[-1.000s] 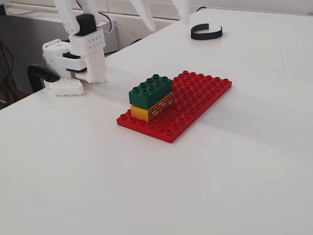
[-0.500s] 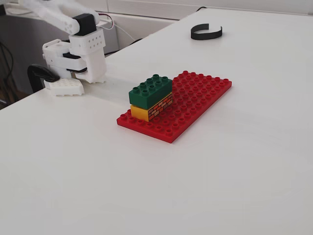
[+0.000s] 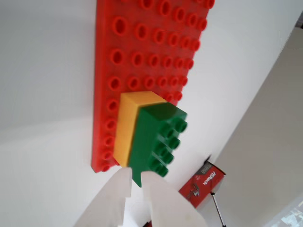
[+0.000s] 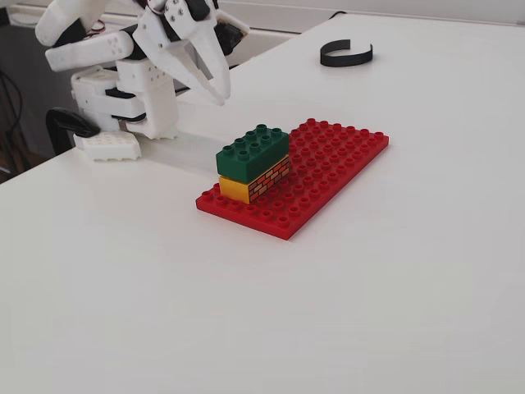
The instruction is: Grab the loose lego brick and stack it on top of the fixed one.
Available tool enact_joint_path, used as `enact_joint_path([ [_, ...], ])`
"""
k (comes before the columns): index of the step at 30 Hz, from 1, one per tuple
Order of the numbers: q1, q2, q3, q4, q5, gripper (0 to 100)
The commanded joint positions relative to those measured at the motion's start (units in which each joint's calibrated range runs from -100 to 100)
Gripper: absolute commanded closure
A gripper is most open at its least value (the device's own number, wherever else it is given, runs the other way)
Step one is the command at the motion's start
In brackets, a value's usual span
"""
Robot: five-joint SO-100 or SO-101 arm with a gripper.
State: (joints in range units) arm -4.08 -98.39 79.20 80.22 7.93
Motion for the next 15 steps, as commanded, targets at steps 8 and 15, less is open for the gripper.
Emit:
enact_joint_path([
  [8,6.60,-1.02,13.65,-5.29,-5.37,99],
  [15,6.90,-1.02,13.65,-5.29,-5.52,99],
])
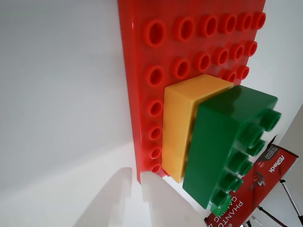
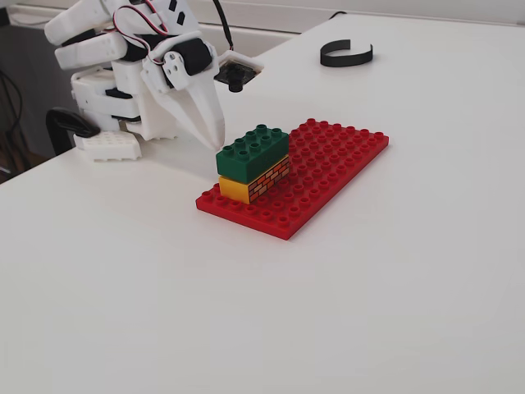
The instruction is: Grab the loose lego brick and stack it on top of the fixed one.
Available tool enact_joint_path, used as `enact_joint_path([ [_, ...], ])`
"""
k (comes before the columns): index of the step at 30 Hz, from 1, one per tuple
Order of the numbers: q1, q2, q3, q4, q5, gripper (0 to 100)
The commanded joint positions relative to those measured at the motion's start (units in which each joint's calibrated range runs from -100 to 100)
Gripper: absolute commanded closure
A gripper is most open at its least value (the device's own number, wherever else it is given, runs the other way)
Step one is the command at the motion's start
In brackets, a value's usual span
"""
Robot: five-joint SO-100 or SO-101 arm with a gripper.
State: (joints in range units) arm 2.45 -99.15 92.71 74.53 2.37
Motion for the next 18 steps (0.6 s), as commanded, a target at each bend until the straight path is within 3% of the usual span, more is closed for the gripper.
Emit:
enact_joint_path([
  [1,0.67,-0.26,0.14,0.41,-0.01,99],
  [18,0.22,-0.26,0.14,0.41,0.25,99],
])
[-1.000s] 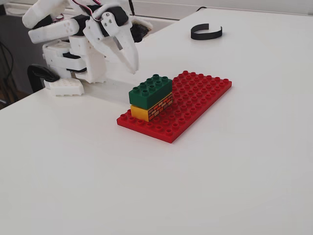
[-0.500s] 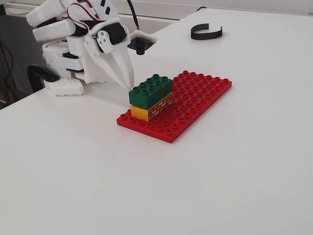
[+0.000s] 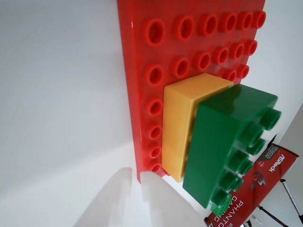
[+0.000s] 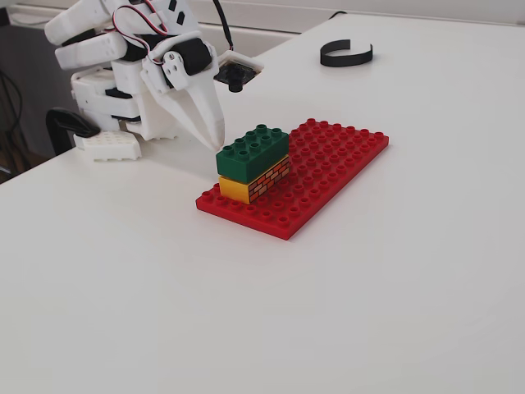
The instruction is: Grab the loose lego brick and stack it on top of the fixed one.
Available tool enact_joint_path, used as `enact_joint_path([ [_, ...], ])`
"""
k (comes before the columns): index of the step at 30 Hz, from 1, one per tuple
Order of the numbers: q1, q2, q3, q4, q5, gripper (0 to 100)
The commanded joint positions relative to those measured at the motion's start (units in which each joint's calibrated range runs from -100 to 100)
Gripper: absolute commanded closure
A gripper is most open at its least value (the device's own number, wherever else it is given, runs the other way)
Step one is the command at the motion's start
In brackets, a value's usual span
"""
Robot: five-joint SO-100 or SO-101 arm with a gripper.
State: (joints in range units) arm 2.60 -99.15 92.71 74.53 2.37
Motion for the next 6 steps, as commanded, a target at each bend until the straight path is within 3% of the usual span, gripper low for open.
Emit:
enact_joint_path([
  [1,0.07,-0.26,0.14,0.41,0.25,99],
  [6,0.07,-0.26,0.14,0.41,0.25,99],
])
